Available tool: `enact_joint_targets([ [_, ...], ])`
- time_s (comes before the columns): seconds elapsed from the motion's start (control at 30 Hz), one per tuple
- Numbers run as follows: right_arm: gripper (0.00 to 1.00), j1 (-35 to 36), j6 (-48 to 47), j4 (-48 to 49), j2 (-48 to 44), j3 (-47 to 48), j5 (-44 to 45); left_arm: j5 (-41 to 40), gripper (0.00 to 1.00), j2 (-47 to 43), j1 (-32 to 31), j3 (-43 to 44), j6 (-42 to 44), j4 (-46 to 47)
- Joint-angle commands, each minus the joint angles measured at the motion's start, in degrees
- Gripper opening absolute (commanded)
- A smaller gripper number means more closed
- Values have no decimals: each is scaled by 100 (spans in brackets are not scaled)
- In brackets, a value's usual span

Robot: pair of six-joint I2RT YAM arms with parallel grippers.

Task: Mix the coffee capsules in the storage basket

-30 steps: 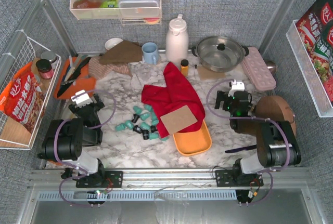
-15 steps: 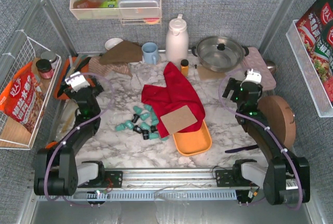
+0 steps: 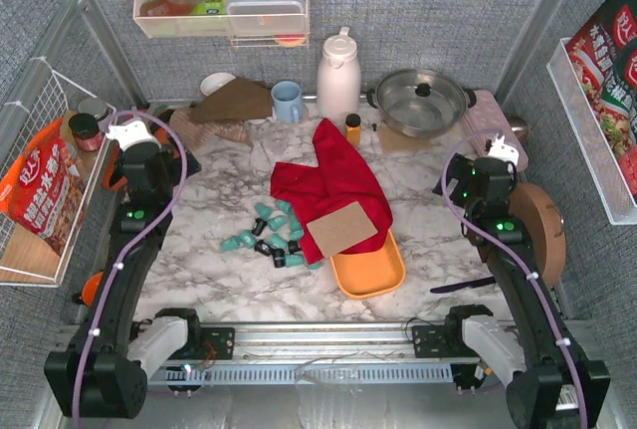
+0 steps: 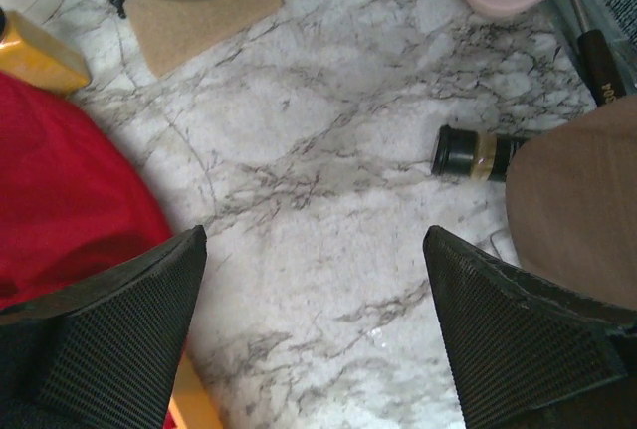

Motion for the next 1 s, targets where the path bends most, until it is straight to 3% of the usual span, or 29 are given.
enact_joint_targets([
  [0.0, 95, 72, 100, -593, -361, 48, -351, 890, 99, -429, -1, -7, 135, -1098],
  [0.33, 87, 527, 7, -1235, -1092, 68, -876, 1891, 99, -1676, -7, -630, 226, -1438],
  [0.53, 84, 815, -89, -1569, -1430, 130, -902, 2040, 99, -2101, -21, -796, 352, -1399],
  [0.97, 83, 1256, -251, -2120, -1500, 410, -1052, 2228, 99, -1981, -456, -750, 196, -1420],
])
